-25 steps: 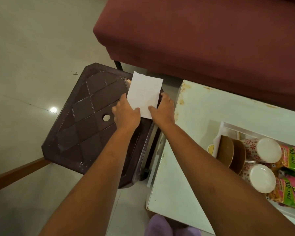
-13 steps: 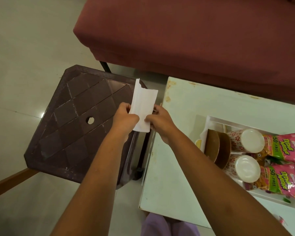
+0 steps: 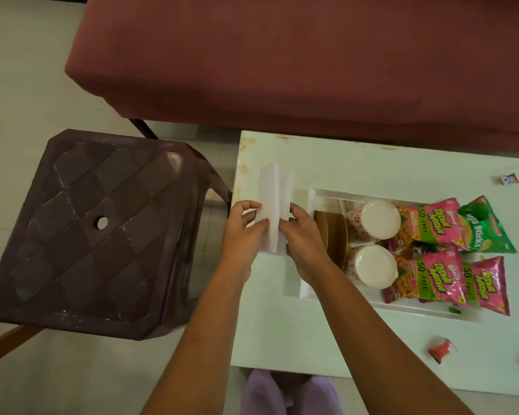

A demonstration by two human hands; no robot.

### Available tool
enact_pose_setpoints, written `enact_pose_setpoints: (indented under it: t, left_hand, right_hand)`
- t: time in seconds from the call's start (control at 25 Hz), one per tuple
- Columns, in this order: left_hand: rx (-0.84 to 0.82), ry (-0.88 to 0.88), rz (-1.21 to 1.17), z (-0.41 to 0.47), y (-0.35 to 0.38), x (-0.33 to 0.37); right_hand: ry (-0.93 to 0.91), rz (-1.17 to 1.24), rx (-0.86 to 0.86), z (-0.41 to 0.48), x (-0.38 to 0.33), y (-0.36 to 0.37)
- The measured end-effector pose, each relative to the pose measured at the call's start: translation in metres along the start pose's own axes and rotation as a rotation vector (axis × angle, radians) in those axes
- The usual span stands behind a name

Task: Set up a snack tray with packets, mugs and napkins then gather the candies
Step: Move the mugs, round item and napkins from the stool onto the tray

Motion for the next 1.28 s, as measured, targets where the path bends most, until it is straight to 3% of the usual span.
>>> enact_pose_setpoints:
  t: [0.28,0.52,0.96,1.28]
  left_hand:
    - [-0.027,0.081,0.124,-0.023,0.072,-0.008]
    - [-0.001,0.148,0.346,-0.036,0.11,-0.02]
    - [-0.024,0.195,0.427,-0.046,0.117,-0.02]
    - [-0.118,0.263,0.513,-0.081,0.13,-0.017]
  right_hand:
    - [-0.031,0.099,0.137,-0.018,0.018,-0.078]
    - [-0.084,-0.194,0.225,-0.023,0.027,-0.111]
    - [-0.116,-0.637,0.255,-0.035,0.012,-0.108]
    - [-0.155,-0.469,0.373,-0.06,0.018,-0.123]
Point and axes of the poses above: each hand's wrist, its own z-axis towards the middle knuckle, its own y-axis out of the palm, x = y × z, the point moved 4 cm from there along z, towards the middle knuckle, and after that the axes turned 2 degrees about z, right-handed, at the moved point
